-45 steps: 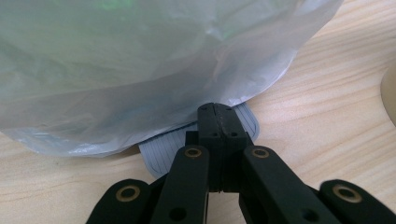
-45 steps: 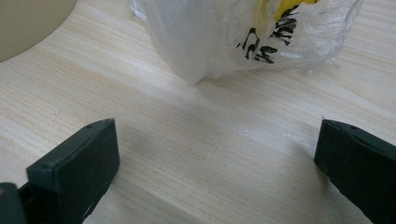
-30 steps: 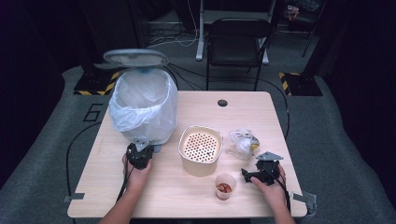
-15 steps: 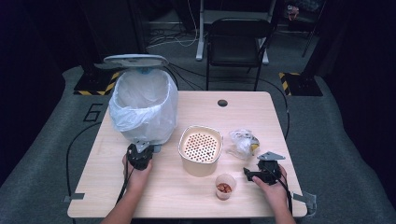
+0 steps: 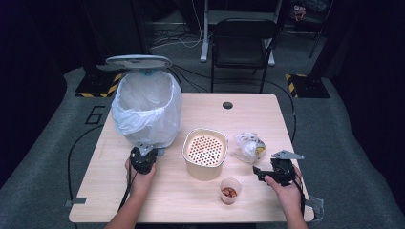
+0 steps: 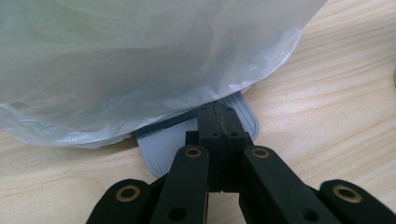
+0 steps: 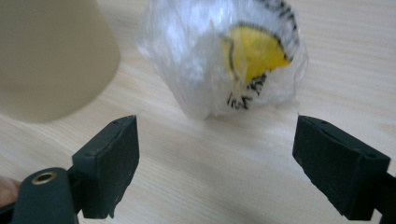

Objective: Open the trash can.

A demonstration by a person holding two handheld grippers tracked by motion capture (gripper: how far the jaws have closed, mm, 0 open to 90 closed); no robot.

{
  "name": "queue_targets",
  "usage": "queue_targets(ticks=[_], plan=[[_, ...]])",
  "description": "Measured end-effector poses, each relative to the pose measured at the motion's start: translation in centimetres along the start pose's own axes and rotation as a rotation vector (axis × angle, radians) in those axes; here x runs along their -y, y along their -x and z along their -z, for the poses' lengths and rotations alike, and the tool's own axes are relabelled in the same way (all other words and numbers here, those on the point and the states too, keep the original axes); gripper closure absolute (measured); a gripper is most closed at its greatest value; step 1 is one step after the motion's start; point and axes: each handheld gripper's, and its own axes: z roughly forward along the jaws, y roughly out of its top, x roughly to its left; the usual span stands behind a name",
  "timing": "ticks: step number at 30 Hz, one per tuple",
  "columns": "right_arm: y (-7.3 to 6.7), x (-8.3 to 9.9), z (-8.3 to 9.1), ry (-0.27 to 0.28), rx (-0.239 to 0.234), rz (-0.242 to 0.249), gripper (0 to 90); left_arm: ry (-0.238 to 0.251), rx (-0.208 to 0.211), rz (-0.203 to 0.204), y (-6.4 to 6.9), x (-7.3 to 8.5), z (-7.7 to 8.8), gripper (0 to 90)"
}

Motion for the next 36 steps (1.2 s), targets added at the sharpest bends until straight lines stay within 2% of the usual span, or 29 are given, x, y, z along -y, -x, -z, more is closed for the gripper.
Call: queue_targets(ticks=[3,4,5,6,11,15,24,25,33,34,36], plan=[[0.1,-1.1,0.5,0.005,0.008,-0.002,14.5,-0.003,0.009,0.007,-0.1,0.0,0.0,90.0],[0.3,-1.9,0.5,0.007,0.016,-0.011,14.6,0.011,0.002,0.012,-0.2,0.0,-0.1,90.0],[0.3,-1.9,0.5,0.007,0.016,-0.011,14.6,0.011,0.002,0.012,-0.2,0.0,-0.1,90.0],[0.5,-2.6,0.3,0.001,0.025,-0.014,14.9,-0.003,0.007,0.004,-0.2,0.0,0.0,90.0],[0.9,-4.2,0.1,0.023,0.024,-0.037,14.8,0.002,0.003,0.007,-0.1,0.0,0.0,90.0],[1.1,-5.7,-0.3,0.026,0.047,-0.029,14.7,-0.001,0.002,0.001,0.0,0.0,0.0,90.0],[1.5,-7.1,-2.3,0.020,0.076,-0.056,13.9,-0.002,-0.015,-0.011,0.1,0.0,0.0,89.0],[1.5,-7.2,-2.5,0.017,0.075,-0.055,13.9,0.001,-0.003,0.003,0.0,0.0,0.0,89.0],[1.5,-7.0,-4.9,-0.061,0.092,-0.059,14.0,-0.007,-0.008,-0.003,0.1,0.0,0.1,89.0],[1.4,-6.9,-5.6,-0.084,0.100,-0.041,14.1,-0.005,-0.011,-0.005,0.1,0.0,0.0,89.0],[1.3,-6.7,-6.1,-0.104,0.115,-0.034,14.1,-0.004,-0.019,-0.016,0.2,0.0,0.0,89.0]])
